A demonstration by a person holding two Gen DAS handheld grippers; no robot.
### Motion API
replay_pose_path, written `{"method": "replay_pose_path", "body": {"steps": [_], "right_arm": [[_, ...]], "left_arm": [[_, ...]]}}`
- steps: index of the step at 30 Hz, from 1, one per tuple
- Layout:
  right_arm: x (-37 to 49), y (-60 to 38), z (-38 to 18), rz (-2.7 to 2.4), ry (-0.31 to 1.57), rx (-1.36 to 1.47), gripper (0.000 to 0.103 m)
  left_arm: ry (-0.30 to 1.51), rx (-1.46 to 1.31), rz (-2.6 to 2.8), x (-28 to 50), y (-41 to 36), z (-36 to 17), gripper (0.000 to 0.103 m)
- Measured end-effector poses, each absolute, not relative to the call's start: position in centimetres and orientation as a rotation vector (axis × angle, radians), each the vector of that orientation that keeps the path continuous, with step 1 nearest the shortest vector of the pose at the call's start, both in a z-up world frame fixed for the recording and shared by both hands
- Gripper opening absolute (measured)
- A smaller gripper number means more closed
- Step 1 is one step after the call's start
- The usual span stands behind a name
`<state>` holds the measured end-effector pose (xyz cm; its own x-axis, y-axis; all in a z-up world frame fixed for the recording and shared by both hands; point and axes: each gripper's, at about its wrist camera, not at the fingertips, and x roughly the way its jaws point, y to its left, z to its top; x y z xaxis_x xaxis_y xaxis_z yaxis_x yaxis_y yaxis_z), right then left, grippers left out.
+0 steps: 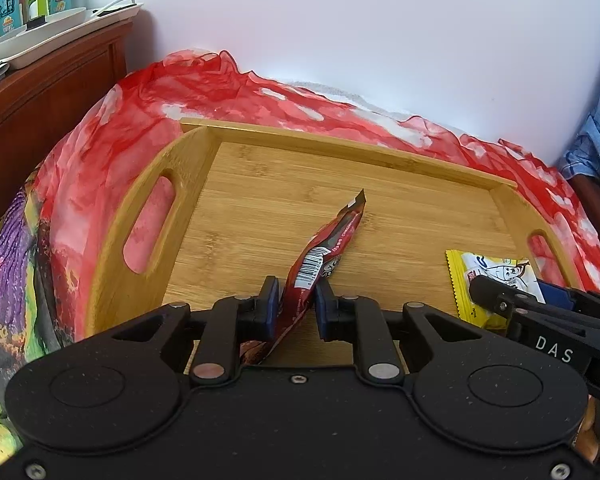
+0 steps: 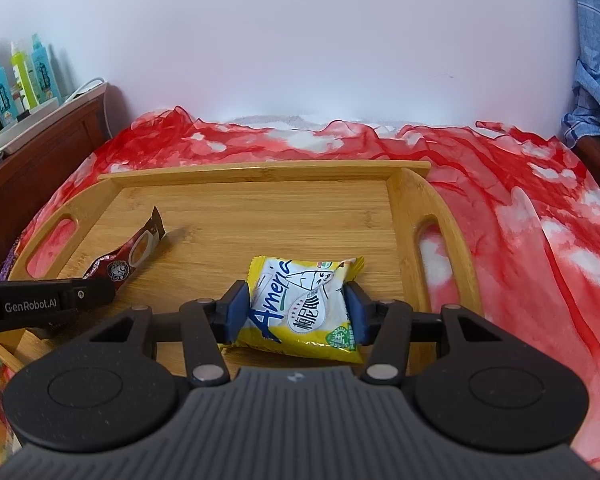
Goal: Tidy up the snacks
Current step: 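Open the right tool to drop the yellow bag while the left releases the red strip, then move both tools back over the snack pile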
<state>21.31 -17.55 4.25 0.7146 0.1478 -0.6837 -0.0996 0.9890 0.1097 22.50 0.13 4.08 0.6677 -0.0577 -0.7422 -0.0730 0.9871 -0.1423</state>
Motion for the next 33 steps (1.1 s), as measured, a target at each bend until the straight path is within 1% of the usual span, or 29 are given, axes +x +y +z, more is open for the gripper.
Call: {"method": "replay_pose_path", "body": {"steps": [4,5,6,7,8,9,11,13,15,17,19,20,21,22,23,24,25,33], "right_arm": [[21.3,-17.4,4.0,0.138,0.768,0.063,0.057],[21.3,-17.4,4.0,0.137,0.766,0.066,0.062],[21.2,-17.5,4.1,0.137,0.764,0.072,0.065],[21.2,-17.5,4.1,0.138,0.764,0.077,0.065],[21.1,-17.5,4.1,0.141,0.763,0.078,0.069],[21.0,-17.5,4.1,0.144,0.761,0.074,0.07],[20.7,-17.4,4.3,0.149,0.754,0.055,0.072],[20.4,-17.3,4.5,0.153,0.744,0.036,0.077],[20.1,-17.3,4.8,0.156,0.732,0.032,0.085],[19.8,-17.3,5.0,0.164,0.725,0.042,0.089],[19.5,-17.4,5.2,0.168,0.719,0.053,0.089],[19.3,-17.5,5.3,0.172,0.717,0.055,0.09],[19.1,-17.4,5.3,0.175,0.715,0.053,0.091],[18.9,-17.4,5.4,0.177,0.711,0.049,0.092],[18.6,-17.3,5.4,0.178,0.706,0.042,0.093],[18.4,-17.2,5.5,0.178,0.703,0.033,0.094],[18.1,-17.2,5.5,0.178,0.698,0.026,0.095],[15.5,-17.5,6.0,0.19,0.664,0.038,0.102]], "left_arm": [[0.841,-0.163,0.009,22.5,0.1,4.1,0.018],[0.841,-0.162,0.009,22.5,0.1,4.1,0.018],[0.842,-0.162,0.01,22.5,0.1,4.1,0.018],[0.842,-0.163,0.011,22.5,0.1,4.0,0.019],[0.844,-0.163,0.013,22.5,0.1,4.1,0.019],[0.845,-0.164,0.015,22.5,0.1,4.0,0.02],[0.848,-0.16,0.017,22.5,0.1,4.1,0.023],[0.846,-0.153,0.017,22.3,0.1,4.1,0.036],[0.848,-0.14,0.022,22.1,0.0,4.2,0.04],[0.85,-0.134,0.025,21.9,0.0,4.3,0.045],[0.849,-0.137,0.025,21.6,0.2,4.5,0.053],[0.846,-0.138,0.024,21.4,0.2,4.6,0.055],[0.842,-0.137,0.02,21.2,0.3,4.8,0.061],[0.837,-0.131,0.018,20.9,0.3,5.0,0.069],[0.83,-0.123,0.015,20.7,0.3,5.2,0.073],[0.822,-0.113,0.012,20.4,0.2,5.4,0.084],[0.812,-0.1,0.009,20.0,0.1,5.6,0.091],[0.777,-0.078,-0.032,17.0,0.2,6.5,0.099]]}}
